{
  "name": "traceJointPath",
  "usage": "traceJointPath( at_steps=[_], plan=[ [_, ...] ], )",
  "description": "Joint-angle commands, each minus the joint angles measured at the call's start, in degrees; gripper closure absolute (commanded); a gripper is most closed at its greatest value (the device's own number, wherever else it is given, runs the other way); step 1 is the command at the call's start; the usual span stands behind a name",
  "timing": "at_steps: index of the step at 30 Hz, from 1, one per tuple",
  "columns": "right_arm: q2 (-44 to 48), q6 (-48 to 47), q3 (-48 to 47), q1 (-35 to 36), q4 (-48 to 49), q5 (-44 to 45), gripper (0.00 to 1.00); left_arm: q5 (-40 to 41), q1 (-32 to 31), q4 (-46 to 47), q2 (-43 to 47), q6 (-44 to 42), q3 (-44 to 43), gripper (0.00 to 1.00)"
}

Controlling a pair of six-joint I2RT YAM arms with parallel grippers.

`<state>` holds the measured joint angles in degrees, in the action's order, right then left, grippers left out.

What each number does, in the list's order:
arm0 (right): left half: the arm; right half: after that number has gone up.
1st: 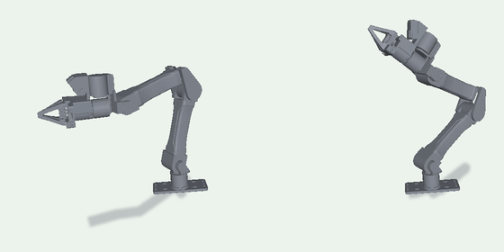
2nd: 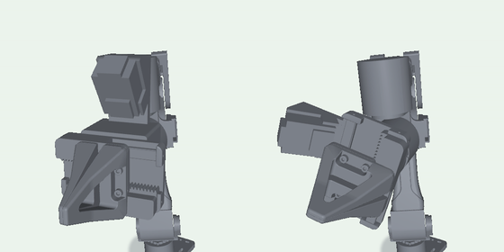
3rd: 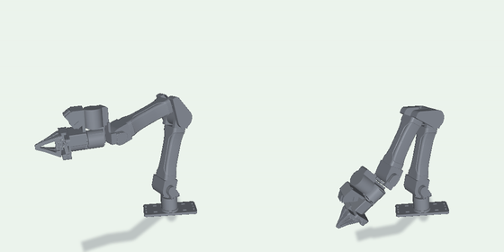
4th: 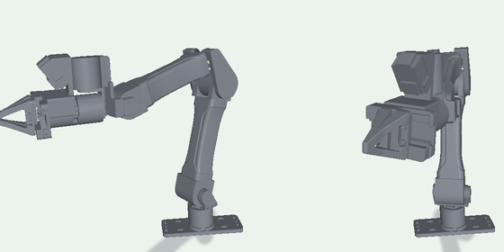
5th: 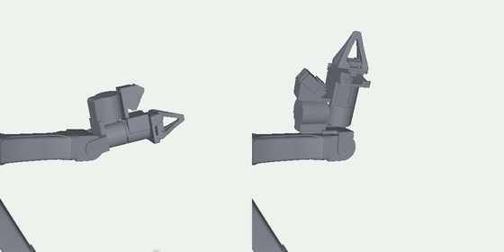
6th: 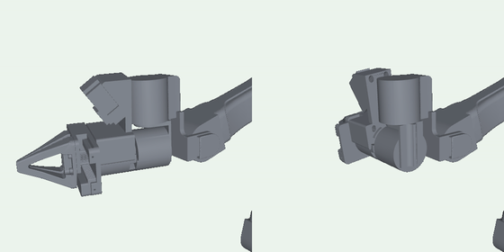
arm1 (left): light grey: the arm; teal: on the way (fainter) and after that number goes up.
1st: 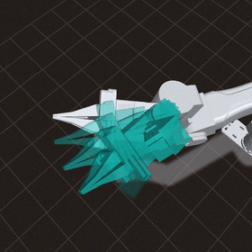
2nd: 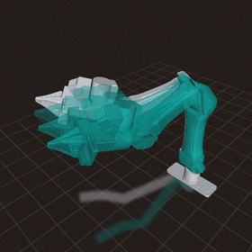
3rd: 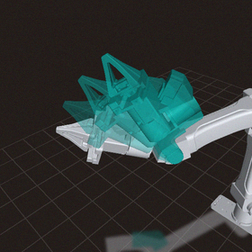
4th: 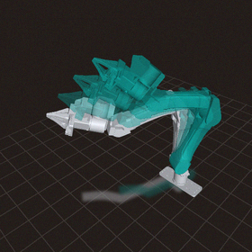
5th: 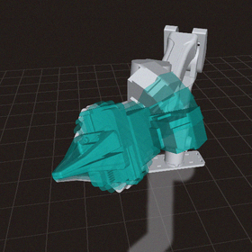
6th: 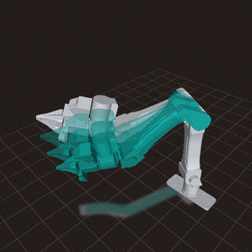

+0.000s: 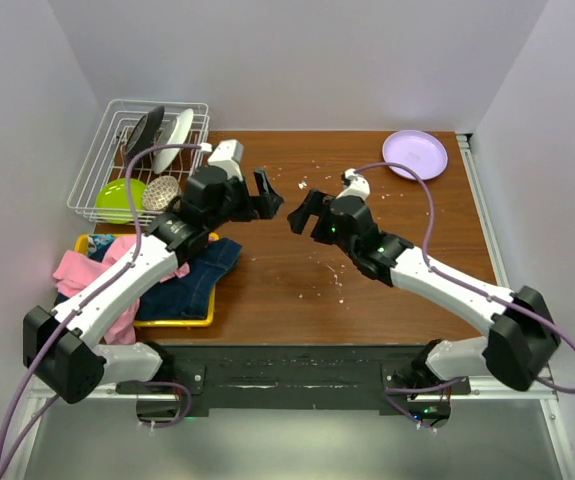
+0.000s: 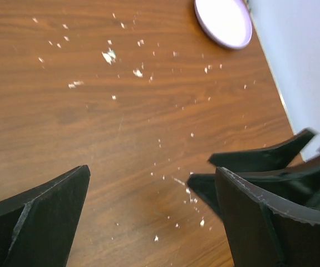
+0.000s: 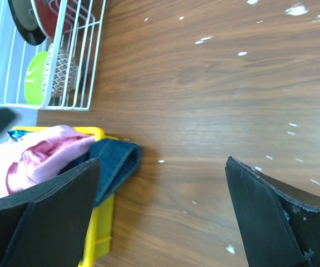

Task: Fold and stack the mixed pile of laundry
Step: Pick up the T-shirt and place it in the bin.

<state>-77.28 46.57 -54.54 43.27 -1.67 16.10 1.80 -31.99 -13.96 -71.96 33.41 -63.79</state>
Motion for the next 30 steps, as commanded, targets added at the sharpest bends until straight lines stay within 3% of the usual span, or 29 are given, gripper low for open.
traceJointPath(
  at_steps=[1,4,5,8,9,11,13,18,24,28,30],
  plan=[
    [5.0,-3.1,2.0,0.5,-6.1,6.4,0.01,8.2,-4.6,-0.3,-1.5,-2.2,0.7,0.0],
    [7.0,-4.0,1.8,0.5,-8.2,6.9,0.01,15.1,-4.9,-5.5,-0.1,1.6,1.0,0.0],
    [7.2,-4.1,1.7,0.4,-8.6,7.0,0.01,17.8,-4.8,-8.3,0.5,6.4,-0.2,0.0],
    [8.1,-5.1,2.2,0.4,-9.1,7.1,0.01,27.8,-2.7,-23.2,1.6,17.3,-5.4,0.0],
    [8.2,-5.3,2.2,0.5,-9.3,6.8,0.01,28.3,0.8,-29.8,1.7,19.0,-6.6,0.0],
    [8.5,-5.7,2.4,0.5,-9.5,6.3,0.01,24.6,7.8,-33.2,2.3,18.9,-8.0,0.0],
    [8.5,-6.0,2.7,0.5,-9.1,5.4,0.01,27.6,10.7,-37.5,3.1,19.6,-7.4,0.0],
    [6.5,-6.6,2.3,0.5,-8.0,3.2,0.01,25.3,21.5,-37.9,5.6,19.7,-2.3,0.0],
    [5.6,-6.9,2.2,0.4,-7.4,2.4,0.01,25.5,26.9,-36.1,2.4,20.9,2.8,0.0],
    [5.7,-6.8,2.7,0.5,-7.3,2.4,0.01,26.8,27.8,-35.1,1.3,23.1,6.1,0.07],
    [5.9,-6.8,3.0,0.5,-7.1,2.4,0.01,27.5,27.9,-35.7,0.7,24.9,6.7,0.17]
  ],
)
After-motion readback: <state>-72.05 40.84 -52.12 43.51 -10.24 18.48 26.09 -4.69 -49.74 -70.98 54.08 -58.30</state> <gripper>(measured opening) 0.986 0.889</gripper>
